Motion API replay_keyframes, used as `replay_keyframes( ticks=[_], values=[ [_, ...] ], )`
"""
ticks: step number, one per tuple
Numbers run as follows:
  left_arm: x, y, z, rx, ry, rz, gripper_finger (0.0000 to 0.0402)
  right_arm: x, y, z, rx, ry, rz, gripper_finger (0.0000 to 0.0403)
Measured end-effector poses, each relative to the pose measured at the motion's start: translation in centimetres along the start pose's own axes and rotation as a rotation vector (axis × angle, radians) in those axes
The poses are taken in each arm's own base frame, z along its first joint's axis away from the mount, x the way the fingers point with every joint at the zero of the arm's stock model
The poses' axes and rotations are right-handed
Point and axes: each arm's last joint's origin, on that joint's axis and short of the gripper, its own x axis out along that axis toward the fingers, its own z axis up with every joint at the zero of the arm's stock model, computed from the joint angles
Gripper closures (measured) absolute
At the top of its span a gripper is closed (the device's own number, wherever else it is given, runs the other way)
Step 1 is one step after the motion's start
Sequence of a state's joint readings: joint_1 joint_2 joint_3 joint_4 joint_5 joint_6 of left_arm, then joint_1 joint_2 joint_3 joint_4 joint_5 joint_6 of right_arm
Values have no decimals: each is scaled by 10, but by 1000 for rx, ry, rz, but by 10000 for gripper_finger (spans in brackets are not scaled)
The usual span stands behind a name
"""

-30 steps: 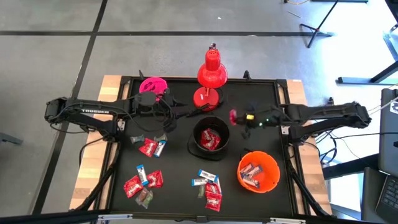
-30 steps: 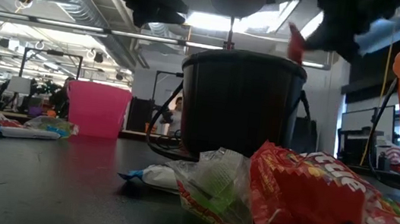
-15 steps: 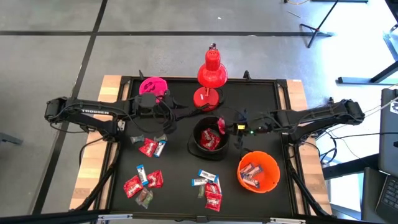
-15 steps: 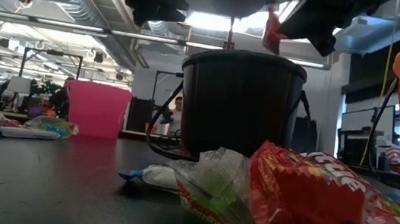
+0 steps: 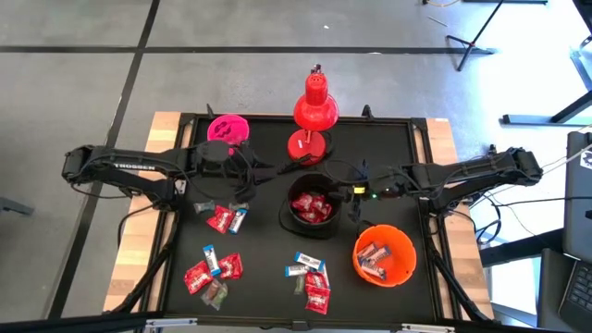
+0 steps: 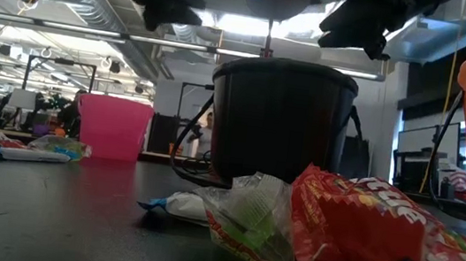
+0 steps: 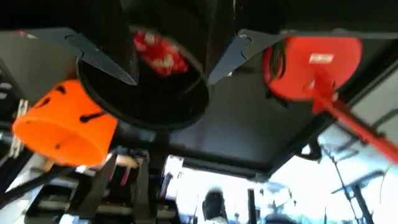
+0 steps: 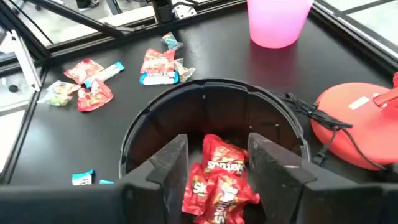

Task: Organize candy in baskets
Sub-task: Put the green gummy into the pink bucket

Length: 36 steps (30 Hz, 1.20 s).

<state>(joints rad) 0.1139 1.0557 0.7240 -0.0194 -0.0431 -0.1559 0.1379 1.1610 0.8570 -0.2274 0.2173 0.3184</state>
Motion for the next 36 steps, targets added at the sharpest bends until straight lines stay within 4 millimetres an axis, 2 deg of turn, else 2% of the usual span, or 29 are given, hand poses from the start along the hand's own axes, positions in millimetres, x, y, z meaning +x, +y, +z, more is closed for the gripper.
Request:
replay_keyframes(
  ticks=[5,8,11,18,24,30,36],
  values=[
    [-13,3,3,-47,216,144,224,-5,-1,3,-67,-27,-9,235],
    [-17,1,7,-106,298,149,224,-9,0,7,-100,-65,-2,235],
    [-21,-5,2,-160,371,118,224,-13,0,11,-135,-100,6,235],
    [-28,-13,-37,-319,702,211,224,-17,0,14,-215,-139,8,235],
    [-11,-18,-64,-366,851,253,224,-18,2,20,-293,-197,10,235],
    [8,-19,-84,-304,990,287,224,-19,2,23,-371,-234,-6,235],
    [21,-18,-99,-260,1082,314,224,-19,1,24,-365,-245,-69,235]
  ],
)
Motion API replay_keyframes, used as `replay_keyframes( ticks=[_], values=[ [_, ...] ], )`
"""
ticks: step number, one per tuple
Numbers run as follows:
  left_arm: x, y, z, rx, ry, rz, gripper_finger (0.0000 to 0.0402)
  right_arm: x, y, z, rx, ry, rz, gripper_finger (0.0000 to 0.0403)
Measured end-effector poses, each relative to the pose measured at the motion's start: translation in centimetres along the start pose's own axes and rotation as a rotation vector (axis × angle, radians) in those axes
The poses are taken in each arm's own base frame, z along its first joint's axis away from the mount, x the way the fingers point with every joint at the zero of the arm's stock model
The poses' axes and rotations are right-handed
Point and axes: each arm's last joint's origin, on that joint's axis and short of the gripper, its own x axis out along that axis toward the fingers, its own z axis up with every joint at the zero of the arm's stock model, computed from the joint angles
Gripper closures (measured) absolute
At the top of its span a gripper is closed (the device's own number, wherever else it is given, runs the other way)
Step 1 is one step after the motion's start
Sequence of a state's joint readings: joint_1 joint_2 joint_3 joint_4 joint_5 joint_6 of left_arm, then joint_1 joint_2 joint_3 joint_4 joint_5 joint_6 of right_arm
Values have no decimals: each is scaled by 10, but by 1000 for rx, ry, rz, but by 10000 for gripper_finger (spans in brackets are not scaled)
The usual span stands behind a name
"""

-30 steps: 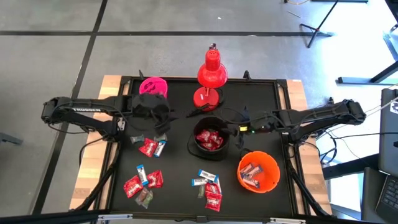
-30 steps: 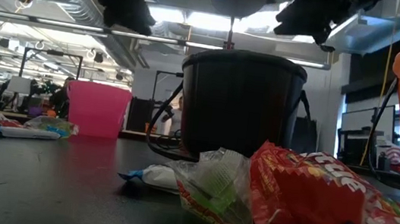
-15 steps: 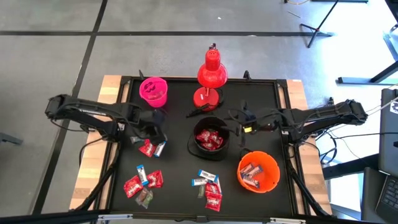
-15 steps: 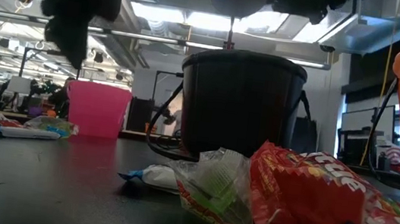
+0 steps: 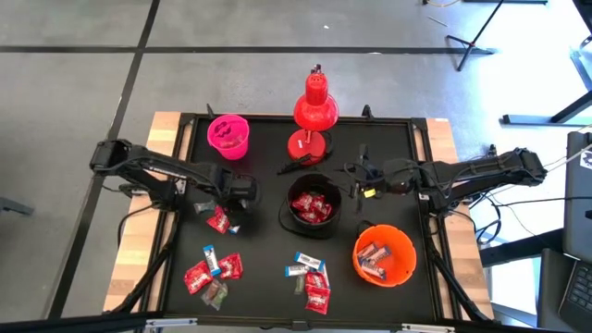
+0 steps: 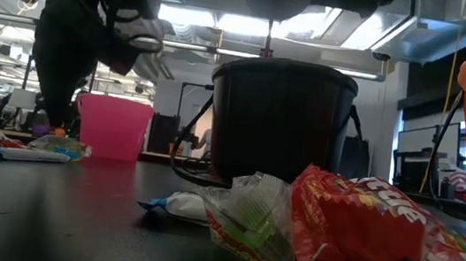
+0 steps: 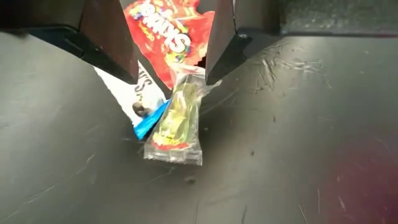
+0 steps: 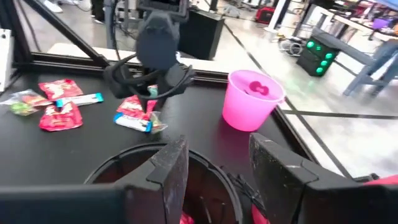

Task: Organize candy in baskets
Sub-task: Put the green gummy into the pink bucket

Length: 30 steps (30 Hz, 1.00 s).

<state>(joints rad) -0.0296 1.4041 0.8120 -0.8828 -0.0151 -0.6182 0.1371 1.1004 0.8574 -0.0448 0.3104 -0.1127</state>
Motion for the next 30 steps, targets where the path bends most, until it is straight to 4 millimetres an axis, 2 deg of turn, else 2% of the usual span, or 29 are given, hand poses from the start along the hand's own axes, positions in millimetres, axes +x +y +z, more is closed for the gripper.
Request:
replay_keyframes(
  ticks=[10,17,21,25,30],
  values=[
    [17,-1,5,-6,46,67,224,0,0,3,41,-32,22,235],
    [25,5,11,-67,-1,180,224,0,1,3,41,-33,31,235],
    [26,4,14,-64,-22,172,229,0,1,3,41,-34,31,235],
    [26,2,16,-61,-39,152,271,0,1,3,41,-33,31,235],
    [26,0,18,-63,-42,103,379,0,1,3,41,-33,31,235]
  ],
)
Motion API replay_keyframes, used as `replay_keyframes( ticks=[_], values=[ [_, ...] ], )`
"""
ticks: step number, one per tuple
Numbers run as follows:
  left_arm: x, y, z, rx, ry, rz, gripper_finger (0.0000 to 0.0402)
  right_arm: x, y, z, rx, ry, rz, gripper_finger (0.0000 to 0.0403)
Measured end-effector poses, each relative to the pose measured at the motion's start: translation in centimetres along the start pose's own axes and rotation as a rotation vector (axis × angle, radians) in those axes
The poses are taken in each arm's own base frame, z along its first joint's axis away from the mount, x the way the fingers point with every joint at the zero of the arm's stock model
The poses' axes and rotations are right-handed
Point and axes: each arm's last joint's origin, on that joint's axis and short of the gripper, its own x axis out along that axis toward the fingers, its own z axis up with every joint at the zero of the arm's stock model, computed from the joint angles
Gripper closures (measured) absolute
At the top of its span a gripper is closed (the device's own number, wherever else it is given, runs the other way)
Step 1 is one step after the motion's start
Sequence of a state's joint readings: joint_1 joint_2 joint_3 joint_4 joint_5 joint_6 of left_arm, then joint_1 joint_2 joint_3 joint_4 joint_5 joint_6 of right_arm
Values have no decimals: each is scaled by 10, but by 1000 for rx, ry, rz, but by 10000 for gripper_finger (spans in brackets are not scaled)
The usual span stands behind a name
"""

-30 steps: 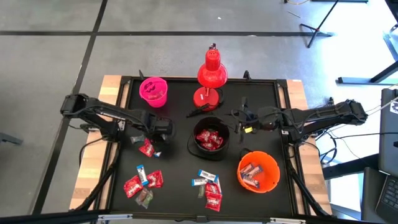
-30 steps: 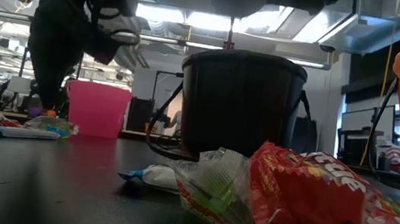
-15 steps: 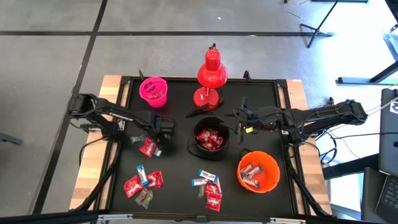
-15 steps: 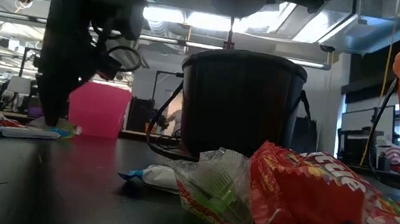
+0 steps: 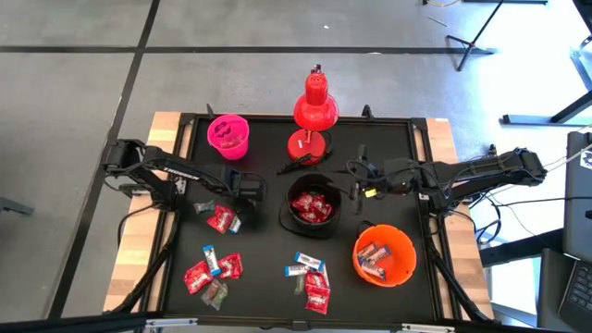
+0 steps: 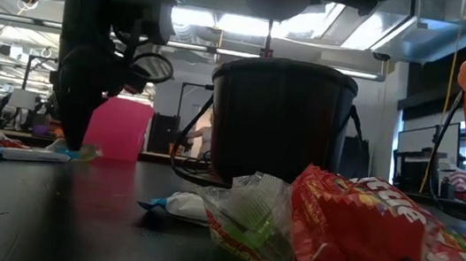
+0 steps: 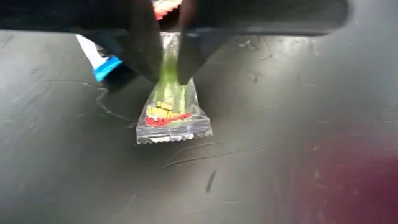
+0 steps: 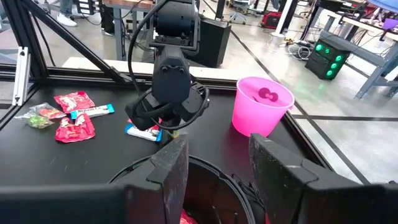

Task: Organize candy in baskets
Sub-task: Put the green gummy into the pink bucket

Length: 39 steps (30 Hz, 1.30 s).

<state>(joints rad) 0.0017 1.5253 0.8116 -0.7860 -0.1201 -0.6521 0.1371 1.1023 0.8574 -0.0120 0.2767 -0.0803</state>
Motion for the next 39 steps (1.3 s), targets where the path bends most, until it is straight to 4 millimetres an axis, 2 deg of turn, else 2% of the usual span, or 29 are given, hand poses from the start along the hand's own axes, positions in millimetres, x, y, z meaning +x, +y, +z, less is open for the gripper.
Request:
replay_keyframes(
  ticks=[5,8,12,16,21,26,29,33,39],
  values=[
    [-2,-1,3,-2,-24,4,399,0,0,0,0,1,0,235],
    [-13,-4,11,-1,-91,12,400,0,0,0,-1,4,1,235],
    [-36,-9,26,29,-217,30,401,0,0,-1,-2,7,1,235],
    [-68,-13,42,47,-355,59,401,0,0,-1,-3,10,1,235],
    [-108,-10,52,62,-522,124,401,0,0,-2,-4,16,3,235],
    [-147,19,46,-39,-701,264,401,0,0,-2,-6,21,5,235],
    [-161,43,37,-168,-806,343,401,0,0,-2,-6,22,5,235],
    [-157,70,32,-285,-855,299,401,0,0,-2,-6,21,4,235],
    [-131,106,34,-383,-941,135,401,0,0,-2,-6,21,3,235]
  ],
)
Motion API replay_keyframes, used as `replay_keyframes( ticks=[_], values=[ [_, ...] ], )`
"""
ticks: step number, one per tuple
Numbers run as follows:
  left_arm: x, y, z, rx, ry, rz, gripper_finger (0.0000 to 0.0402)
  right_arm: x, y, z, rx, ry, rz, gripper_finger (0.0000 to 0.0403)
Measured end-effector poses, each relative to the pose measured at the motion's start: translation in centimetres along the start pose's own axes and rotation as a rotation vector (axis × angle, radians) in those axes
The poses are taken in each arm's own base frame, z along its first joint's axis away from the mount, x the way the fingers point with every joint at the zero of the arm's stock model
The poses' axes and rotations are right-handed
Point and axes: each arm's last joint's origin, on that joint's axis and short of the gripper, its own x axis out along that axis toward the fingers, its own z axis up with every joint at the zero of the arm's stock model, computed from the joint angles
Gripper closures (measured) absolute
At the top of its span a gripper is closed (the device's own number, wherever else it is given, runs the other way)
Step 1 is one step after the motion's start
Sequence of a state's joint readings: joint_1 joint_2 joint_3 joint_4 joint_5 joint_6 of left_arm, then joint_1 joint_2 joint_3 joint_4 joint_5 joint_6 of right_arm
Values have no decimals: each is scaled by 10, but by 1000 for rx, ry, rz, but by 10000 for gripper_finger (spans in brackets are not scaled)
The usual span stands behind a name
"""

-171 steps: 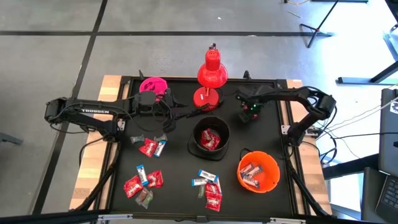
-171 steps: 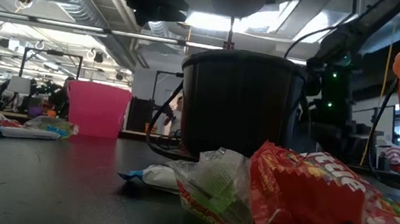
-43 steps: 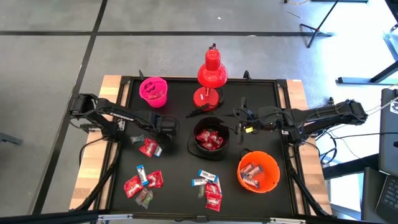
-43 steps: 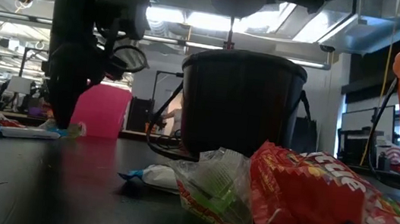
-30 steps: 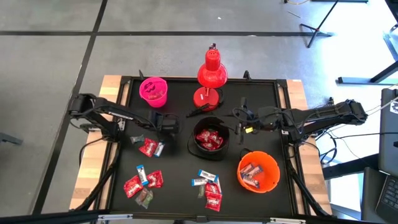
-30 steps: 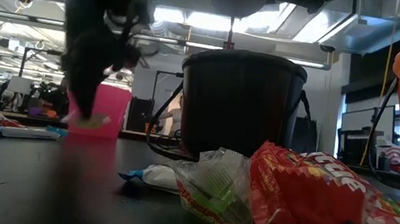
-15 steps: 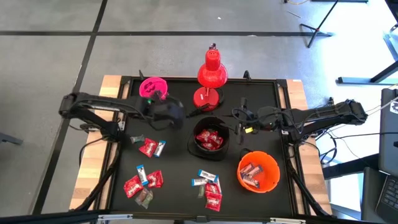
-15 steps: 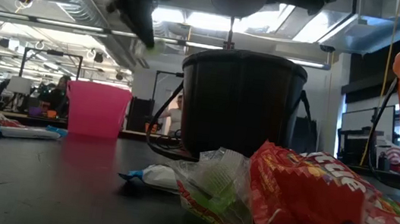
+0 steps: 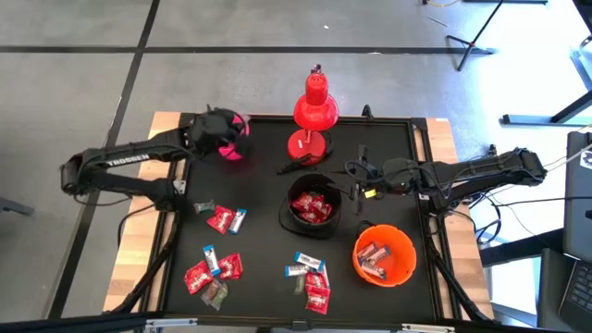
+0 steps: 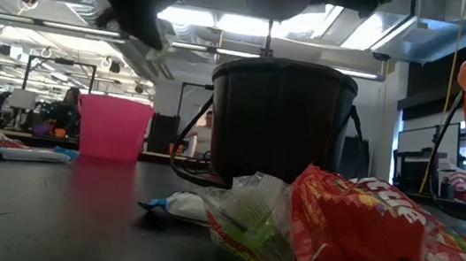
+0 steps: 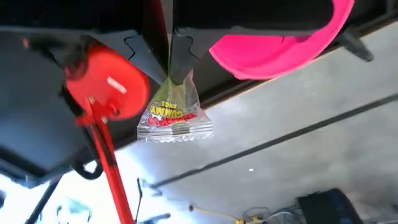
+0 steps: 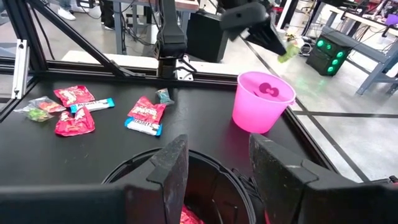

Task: Organize candy in baskets
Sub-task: Put the green gummy into the pink bucket, then put the blue gummy into the pink bucket

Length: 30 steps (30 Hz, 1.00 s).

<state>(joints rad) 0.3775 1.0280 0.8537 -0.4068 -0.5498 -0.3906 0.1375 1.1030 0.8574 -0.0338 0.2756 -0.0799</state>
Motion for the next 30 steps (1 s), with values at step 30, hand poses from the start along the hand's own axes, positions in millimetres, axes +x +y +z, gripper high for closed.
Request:
replay_keyframes(
  ticks=[30],
  values=[
    [40,58,-37,-127,241,-54,256,0,0,0,0,0,0,235]
  ],
)
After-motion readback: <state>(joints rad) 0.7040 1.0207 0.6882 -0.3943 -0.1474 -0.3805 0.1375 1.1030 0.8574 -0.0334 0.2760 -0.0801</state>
